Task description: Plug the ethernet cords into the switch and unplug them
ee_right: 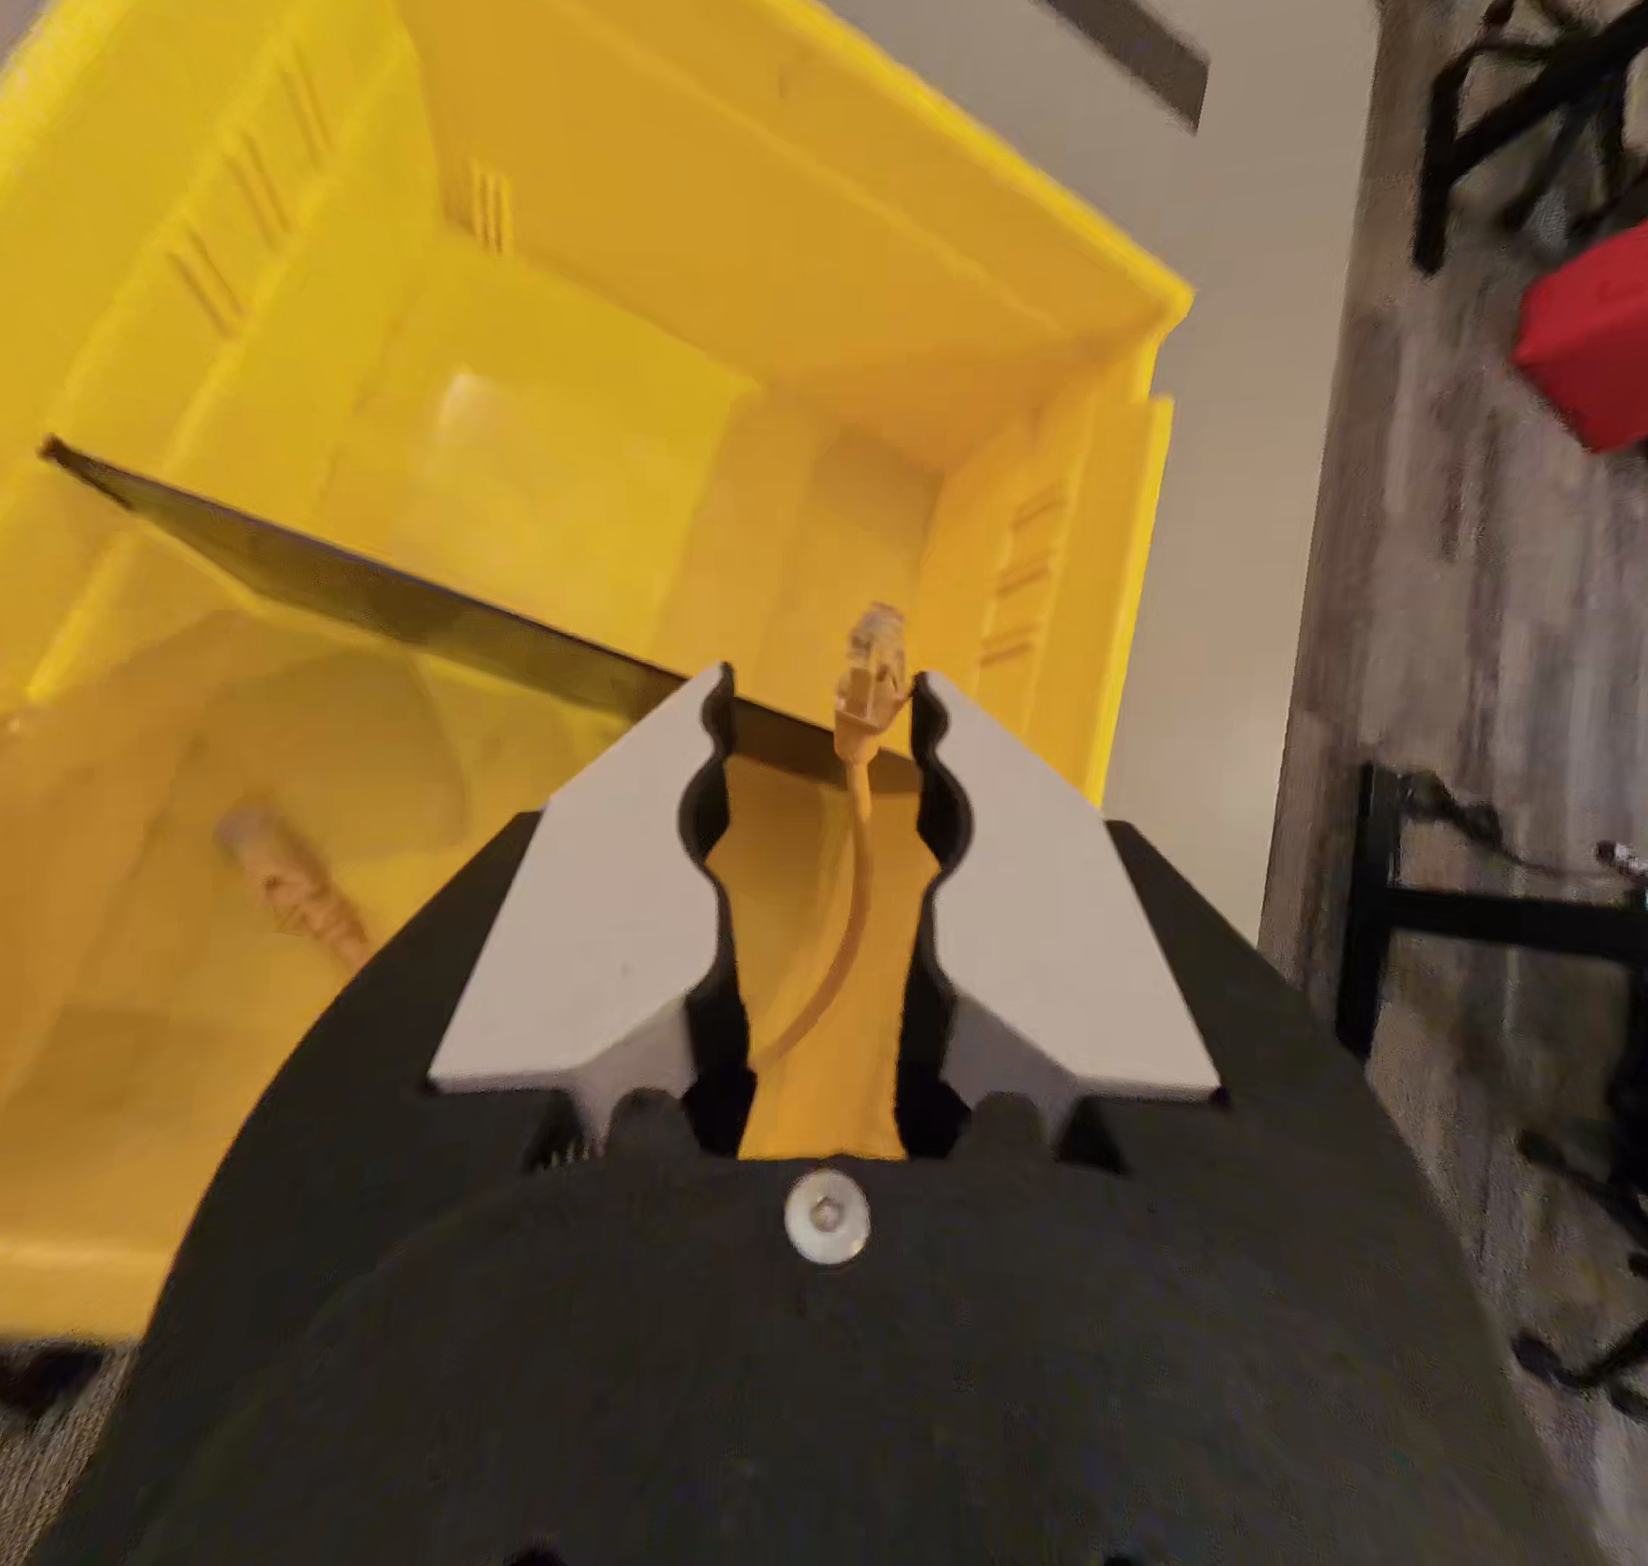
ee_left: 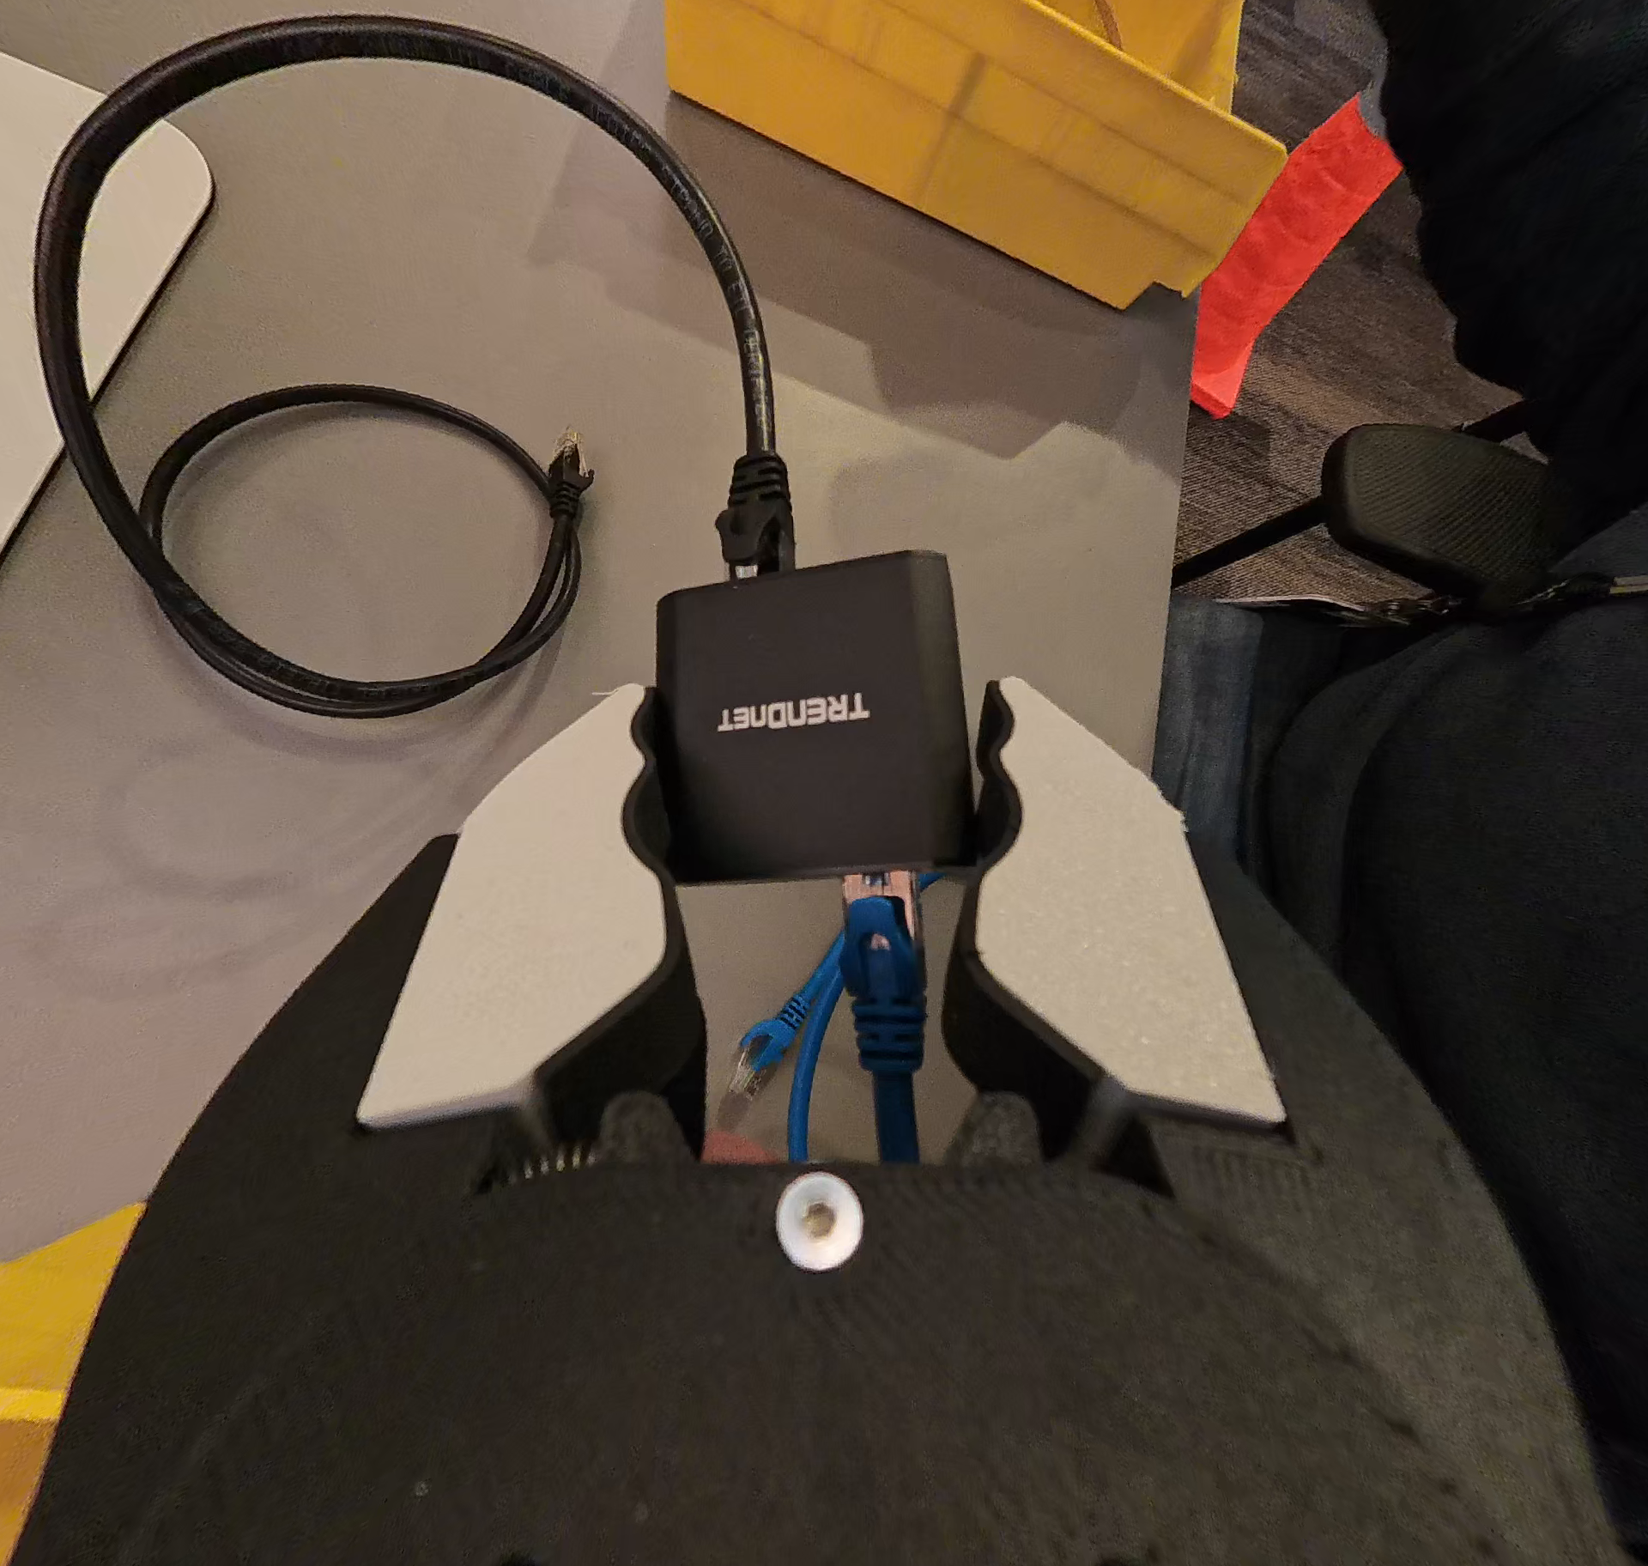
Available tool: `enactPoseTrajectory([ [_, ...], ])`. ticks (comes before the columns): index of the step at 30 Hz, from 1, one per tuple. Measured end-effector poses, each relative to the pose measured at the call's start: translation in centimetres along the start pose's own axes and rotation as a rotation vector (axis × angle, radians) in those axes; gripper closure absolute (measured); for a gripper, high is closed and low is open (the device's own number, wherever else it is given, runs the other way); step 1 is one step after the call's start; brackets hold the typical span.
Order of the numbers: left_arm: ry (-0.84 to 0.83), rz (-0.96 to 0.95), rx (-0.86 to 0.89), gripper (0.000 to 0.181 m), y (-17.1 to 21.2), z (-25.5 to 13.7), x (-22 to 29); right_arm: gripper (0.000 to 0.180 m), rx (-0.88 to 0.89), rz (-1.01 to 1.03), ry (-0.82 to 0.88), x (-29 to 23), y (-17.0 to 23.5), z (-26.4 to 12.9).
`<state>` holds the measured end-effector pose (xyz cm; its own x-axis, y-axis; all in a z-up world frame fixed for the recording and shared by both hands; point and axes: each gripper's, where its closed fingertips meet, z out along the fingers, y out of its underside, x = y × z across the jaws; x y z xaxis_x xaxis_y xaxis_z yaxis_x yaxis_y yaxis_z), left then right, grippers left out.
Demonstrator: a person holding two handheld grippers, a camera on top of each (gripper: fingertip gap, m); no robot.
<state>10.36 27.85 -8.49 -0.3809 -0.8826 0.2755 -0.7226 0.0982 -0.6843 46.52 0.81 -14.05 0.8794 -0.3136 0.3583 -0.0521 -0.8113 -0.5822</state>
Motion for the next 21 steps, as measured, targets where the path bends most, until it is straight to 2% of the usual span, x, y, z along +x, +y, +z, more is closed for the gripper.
enactPoseTrajectory([
  [1,0.001,0.002,0.001,0.114,0.0,-0.1,0.0,0.161,-0.054,-0.006,-0.027,-0.3,0.9,-0.3],
  [3,0.000,0.004,0.003,0.114,-0.1,-0.1,0.0,0.147,-0.156,-0.004,-0.031,-0.2,2.2,-1.1],
  [4,0.000,0.006,0.002,0.114,-0.1,-0.1,0.0,0.138,-0.145,-0.024,0.001,0.3,1.8,-1.6],
  [7,0.000,0.007,0.002,0.114,-0.1,0.0,0.0,0.137,-0.087,-0.057,0.032,0.5,-0.3,-4.1],
  [10,-0.002,0.022,0.006,0.114,-0.2,0.0,0.1,0.145,0.063,-0.165,0.068,-0.8,-5.1,-7.5],
  [13,-0.009,0.056,0.023,0.114,-0.8,0.0,0.5,0.144,0.427,-0.361,-0.074,-8.2,-13.3,-12.2],
  [16,-0.006,0.084,0.026,0.114,-1.2,0.1,1.3,0.148,0.700,-0.618,-0.155,-17.1,-18.5,-16.0],
  [21,0.018,0.118,0.040,0.114,-1.8,0.4,2.7,0.146,0.796,-0.993,-0.145,-27.5,-21.6,-15.0],
])
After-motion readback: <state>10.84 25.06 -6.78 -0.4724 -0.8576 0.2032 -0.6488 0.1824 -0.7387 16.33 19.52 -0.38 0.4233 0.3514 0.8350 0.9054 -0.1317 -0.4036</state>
